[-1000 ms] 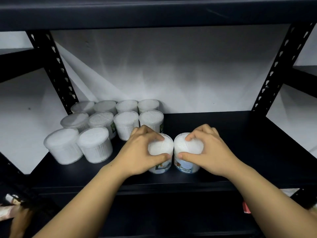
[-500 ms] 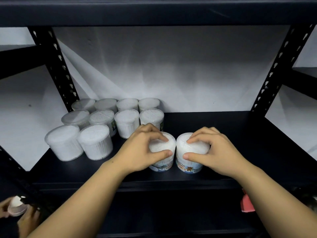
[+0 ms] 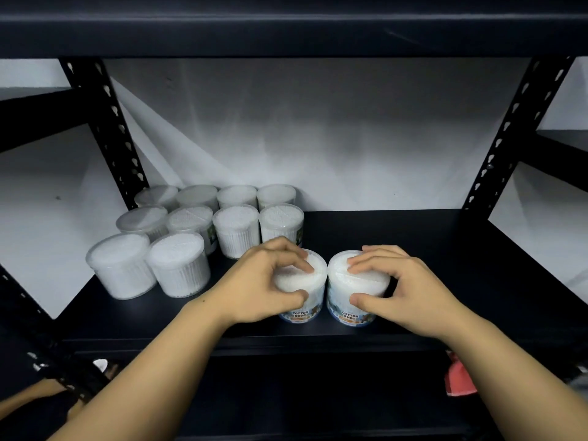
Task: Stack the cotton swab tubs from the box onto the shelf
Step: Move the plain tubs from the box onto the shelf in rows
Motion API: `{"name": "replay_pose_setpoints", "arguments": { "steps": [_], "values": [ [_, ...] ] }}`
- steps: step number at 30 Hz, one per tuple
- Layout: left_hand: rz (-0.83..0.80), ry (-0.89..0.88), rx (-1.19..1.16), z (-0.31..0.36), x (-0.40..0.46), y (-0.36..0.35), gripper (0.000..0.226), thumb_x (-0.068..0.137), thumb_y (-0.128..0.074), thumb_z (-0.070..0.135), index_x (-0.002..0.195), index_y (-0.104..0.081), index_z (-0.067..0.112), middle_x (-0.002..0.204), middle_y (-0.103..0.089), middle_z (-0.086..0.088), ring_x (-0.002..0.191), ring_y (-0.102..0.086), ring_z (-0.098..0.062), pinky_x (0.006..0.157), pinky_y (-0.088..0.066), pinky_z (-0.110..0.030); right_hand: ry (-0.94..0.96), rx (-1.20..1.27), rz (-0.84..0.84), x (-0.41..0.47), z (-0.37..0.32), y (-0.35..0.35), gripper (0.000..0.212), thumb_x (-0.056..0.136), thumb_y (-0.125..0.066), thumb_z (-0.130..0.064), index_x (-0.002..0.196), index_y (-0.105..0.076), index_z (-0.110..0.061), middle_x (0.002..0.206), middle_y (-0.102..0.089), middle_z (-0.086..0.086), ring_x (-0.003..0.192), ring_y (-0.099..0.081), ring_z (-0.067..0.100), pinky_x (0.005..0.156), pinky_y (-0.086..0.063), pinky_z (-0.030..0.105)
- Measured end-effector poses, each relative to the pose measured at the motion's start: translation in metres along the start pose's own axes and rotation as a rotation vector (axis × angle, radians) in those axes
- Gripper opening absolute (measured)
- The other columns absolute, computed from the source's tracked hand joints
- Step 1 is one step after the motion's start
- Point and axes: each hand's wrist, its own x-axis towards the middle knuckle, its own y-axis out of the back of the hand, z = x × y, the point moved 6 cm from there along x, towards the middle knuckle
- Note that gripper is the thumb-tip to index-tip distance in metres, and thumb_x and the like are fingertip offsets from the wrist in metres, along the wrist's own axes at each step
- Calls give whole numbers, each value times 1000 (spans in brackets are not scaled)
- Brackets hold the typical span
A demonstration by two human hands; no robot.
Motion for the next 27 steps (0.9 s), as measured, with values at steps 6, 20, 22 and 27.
{"name": "replay_pose_setpoints", "arguments": {
  "steps": [6,20,22,27],
  "values": [
    [9,-32,83,0,-2,-2,33,70,-79,34,103,-77,34,106,-62,20,108,-58,-5,98,-46,-30,27,-83,46,-3,-3,-3,38,63,-80,-49,98,-77,-35,113,-66,-28,118,-56,4,101,-46,39],
    [31,-32,66,0,-3,-5,33,68,-81,32,100,-78,37,103,-65,22,107,-60,-4,97,-45,-24,-17,-76,-11,-5,3,4,38,63,-85,-16,96,-78,-34,112,-70,-27,118,-59,-2,102,-47,23],
    [33,-30,66,1,-4,-5,33,69,-82,31,101,-78,36,104,-65,21,108,-59,-4,97,-44,-22,-21,-66,-7,-5,4,5,38,63,-86,-16,95,-78,-34,112,-70,-28,117,-61,-2,102,-47,23],
    [41,-48,77,2,-5,-4,31,70,-81,33,100,-78,36,104,-67,22,109,-61,-5,98,-46,-27,-2,-59,9,-6,2,6,31,65,-91,-26,93,-80,-32,112,-69,-24,111,-64,2,96,-48,23]
  ]
}}
